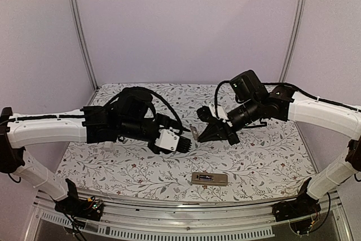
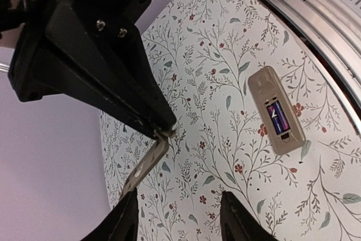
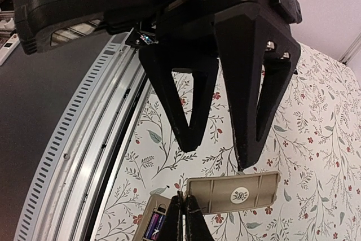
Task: Load the batteries into the remote control
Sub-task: Pass from the right arm to the left
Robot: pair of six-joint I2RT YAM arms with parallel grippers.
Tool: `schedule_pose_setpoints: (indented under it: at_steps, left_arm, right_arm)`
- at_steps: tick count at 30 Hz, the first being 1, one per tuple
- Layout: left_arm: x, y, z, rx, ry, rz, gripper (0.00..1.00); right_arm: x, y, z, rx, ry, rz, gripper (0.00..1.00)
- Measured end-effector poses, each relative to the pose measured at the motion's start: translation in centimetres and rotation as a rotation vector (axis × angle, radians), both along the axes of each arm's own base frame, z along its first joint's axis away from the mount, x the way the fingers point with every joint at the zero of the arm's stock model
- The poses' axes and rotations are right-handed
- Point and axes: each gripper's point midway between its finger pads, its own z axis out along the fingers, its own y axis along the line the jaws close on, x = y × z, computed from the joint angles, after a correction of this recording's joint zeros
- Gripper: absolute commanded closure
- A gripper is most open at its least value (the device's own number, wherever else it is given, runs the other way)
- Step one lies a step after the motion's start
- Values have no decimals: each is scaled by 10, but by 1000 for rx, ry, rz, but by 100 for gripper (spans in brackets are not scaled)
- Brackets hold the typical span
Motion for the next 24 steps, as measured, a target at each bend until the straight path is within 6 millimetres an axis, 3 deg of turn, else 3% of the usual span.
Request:
schedule_pose_setpoints:
  at_steps: [7, 13, 15, 18, 24]
  left_arm:
    - [8, 13, 0, 15, -47, 64, 43]
    - [4, 1, 13, -64, -100, 40, 43]
    - [3, -4, 18, -89, -114, 28, 47]
    - [4, -10, 22, -111, -133, 19, 62]
    - [7, -15, 12, -97, -139, 18, 83]
  right_arm:
    - [1, 1, -1, -1, 1, 0, 100]
    - [-1, 3, -1, 1, 0, 7, 100]
    - [-3, 3, -1, 1, 0, 10, 100]
    - [-3, 3, -1, 2, -1, 11, 100]
    - [-3, 4, -1, 3, -2, 12, 100]
